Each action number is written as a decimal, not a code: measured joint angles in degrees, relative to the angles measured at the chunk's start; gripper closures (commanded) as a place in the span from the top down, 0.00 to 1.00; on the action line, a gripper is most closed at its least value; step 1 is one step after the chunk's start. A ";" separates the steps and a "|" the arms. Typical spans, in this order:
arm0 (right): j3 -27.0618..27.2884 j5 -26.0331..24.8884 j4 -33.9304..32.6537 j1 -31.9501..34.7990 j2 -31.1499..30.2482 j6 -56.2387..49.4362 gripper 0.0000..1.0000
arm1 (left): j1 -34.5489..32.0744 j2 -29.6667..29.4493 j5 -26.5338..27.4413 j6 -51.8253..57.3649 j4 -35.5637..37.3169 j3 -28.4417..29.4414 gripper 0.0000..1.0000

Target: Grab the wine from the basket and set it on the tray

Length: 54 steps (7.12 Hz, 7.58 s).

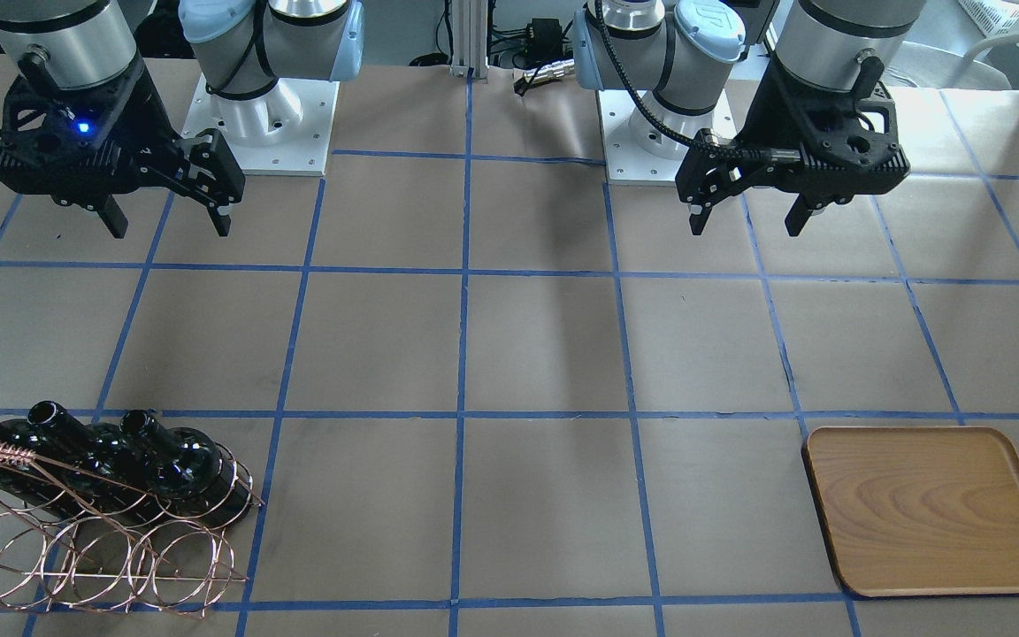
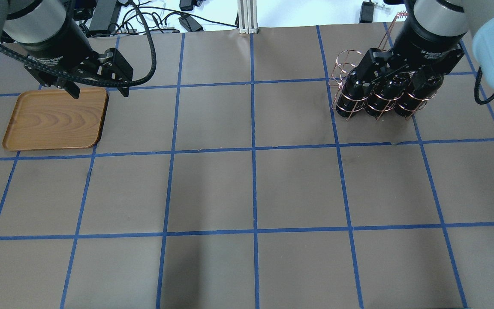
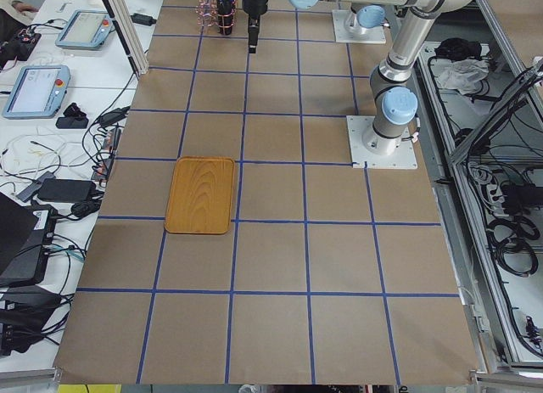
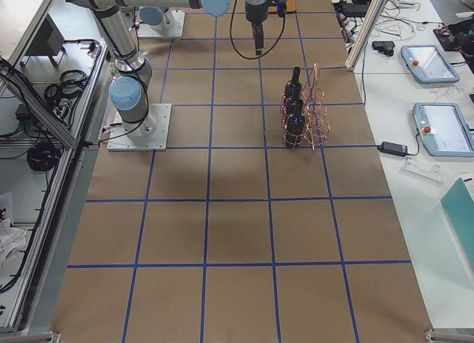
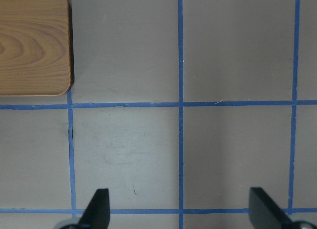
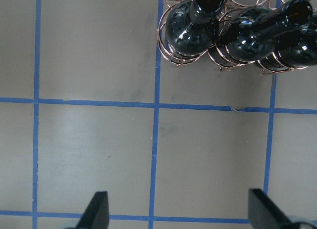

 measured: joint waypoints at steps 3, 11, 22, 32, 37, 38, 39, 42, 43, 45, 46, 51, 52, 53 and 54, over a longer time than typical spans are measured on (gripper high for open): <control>-0.24 -0.04 -0.16 0.00 0.01 -0.16 1.00 | 0.00 0.02 0.03 0.00 -0.01 0.00 1.00; -7.13 1.20 -9.59 -4.64 14.56 -4.27 0.99 | 0.00 0.00 0.03 0.00 0.08 0.00 1.00; -10.02 1.22 -9.90 -9.58 22.78 -4.58 0.76 | 0.00 0.00 -0.23 0.00 0.11 -0.03 1.00; -10.28 0.79 -9.18 -9.58 22.74 -4.48 0.29 | 0.00 -0.09 -0.41 0.00 0.20 0.00 1.00; -10.33 0.71 -9.01 -9.58 22.07 -4.57 0.19 | 0.08 -0.09 -0.41 0.00 0.17 -0.08 1.00; -10.37 0.70 -9.00 -9.58 21.91 -4.57 0.17 | 0.09 -0.09 -0.41 0.00 0.19 -0.09 1.00; -10.36 0.70 -8.93 -9.58 21.80 -4.57 0.15 | 0.09 -0.09 -0.37 0.00 0.20 -0.09 1.00; -10.37 0.70 -7.99 -9.58 20.54 -4.57 0.15 | 0.15 -0.09 -0.41 0.00 0.20 -0.09 1.00; -10.37 0.70 -7.42 -9.58 19.84 -4.57 0.15 | 0.16 -0.09 -0.42 0.00 0.20 -0.09 1.00; -10.40 0.68 -6.75 -9.60 19.07 -4.57 0.15 | 0.18 -0.09 -0.41 0.00 0.23 -0.09 1.00; -10.46 0.64 -6.39 -9.64 18.64 -4.57 0.15 | 0.17 -0.09 -0.41 0.00 0.24 -0.09 1.00; -13.13 -1.30 -1.18 -9.63 15.57 -4.94 0.15 | 0.18 -0.09 -0.41 0.00 0.20 -0.09 1.00; -13.34 -1.55 -0.46 -9.64 14.59 -5.04 0.15 | 0.18 -0.08 -0.41 0.00 0.20 -0.09 1.00; -13.88 -1.63 0.53 -9.65 13.71 -5.08 0.15 | 0.17 -0.09 -0.41 0.00 0.20 -0.09 1.00; -14.83 -1.66 2.34 -9.63 13.03 -5.09 0.15 | 0.18 -0.09 -0.41 0.00 0.20 -0.09 1.00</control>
